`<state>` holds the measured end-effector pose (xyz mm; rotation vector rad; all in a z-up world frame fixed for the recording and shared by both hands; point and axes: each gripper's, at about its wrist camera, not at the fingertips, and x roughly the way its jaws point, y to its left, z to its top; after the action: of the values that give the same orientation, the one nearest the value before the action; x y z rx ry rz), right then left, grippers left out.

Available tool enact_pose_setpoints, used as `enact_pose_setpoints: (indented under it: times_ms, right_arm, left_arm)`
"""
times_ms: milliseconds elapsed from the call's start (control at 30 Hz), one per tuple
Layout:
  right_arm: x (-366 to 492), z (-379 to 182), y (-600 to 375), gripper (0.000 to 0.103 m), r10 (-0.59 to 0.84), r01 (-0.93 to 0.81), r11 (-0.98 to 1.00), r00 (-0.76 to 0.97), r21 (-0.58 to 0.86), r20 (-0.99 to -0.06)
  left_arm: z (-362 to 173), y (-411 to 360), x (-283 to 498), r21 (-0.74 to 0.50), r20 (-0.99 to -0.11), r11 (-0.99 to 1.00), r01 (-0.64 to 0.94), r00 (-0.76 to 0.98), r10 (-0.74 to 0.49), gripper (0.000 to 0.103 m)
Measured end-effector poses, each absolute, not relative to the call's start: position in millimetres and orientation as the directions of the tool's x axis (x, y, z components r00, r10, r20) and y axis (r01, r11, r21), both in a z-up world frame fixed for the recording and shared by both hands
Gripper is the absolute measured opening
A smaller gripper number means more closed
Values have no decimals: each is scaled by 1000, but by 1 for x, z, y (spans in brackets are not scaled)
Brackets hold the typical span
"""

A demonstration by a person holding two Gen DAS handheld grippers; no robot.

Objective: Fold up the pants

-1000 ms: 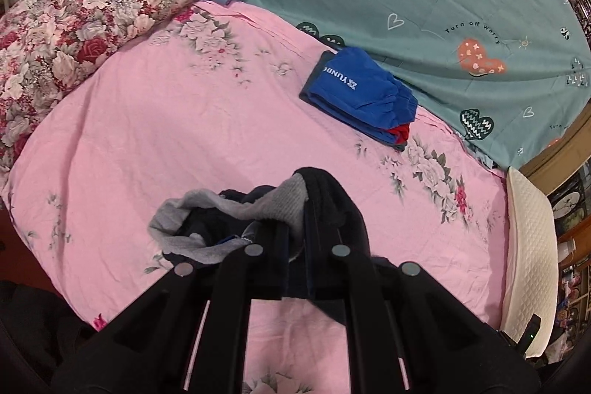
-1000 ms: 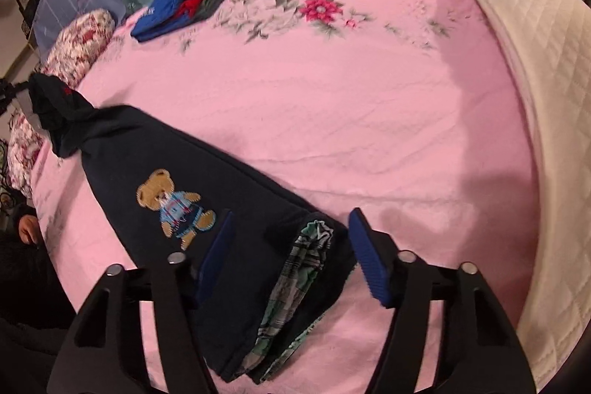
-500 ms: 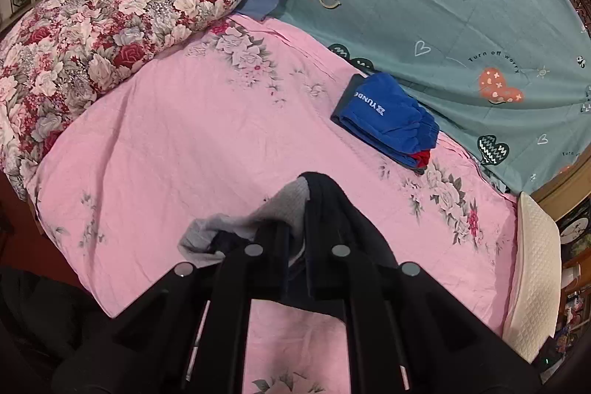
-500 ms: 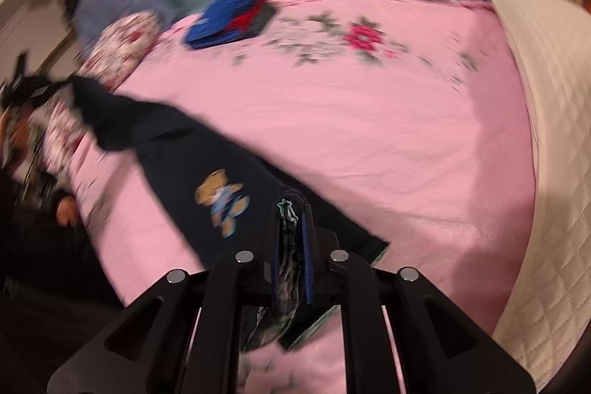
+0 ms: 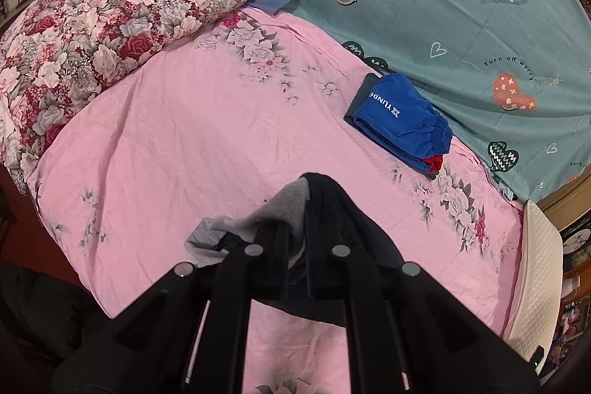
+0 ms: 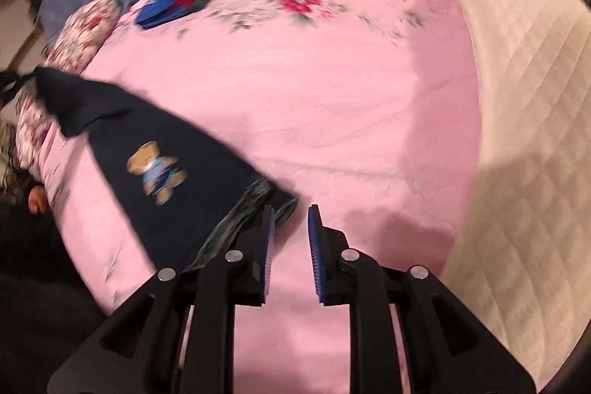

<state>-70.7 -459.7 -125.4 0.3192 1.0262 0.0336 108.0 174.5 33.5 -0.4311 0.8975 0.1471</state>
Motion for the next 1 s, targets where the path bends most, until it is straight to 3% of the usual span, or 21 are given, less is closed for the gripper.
enact_pose_setpoints:
  times_ms: [167, 200, 300, 400, 667, 1000]
  right_arm:
    - [-45, -166, -474, 20, 331, 217, 857, 462, 467, -823]
    - [-46, -167, -471, 27, 348, 211, 850, 465, 483, -814]
    - [-49, -170, -457, 26, 344, 187, 863, 463, 469, -817]
    - [-47, -167, -448, 7, 345, 156, 875, 464, 459, -816]
    - [-25, -114, -464, 5, 264, 133, 907, 560, 400, -785]
    - [95, -73, -488, 5, 153, 113, 951, 635, 287, -757]
  left_arm:
    - [34, 177, 108, -312, -782, 899, -308, 621, -58, 7]
    - [34, 178, 107, -312, -782, 899, -308, 621, -58, 7]
    - [34, 182, 103, -318, -778, 893, -317, 626, -55, 7]
    - [33, 190, 101, -329, -777, 883, -336, 627, -51, 7]
    - [41, 203, 115, -312, -777, 883, -350, 629, -25, 7]
    - [36, 226, 212, -299, -786, 893, -336, 618, -31, 7]
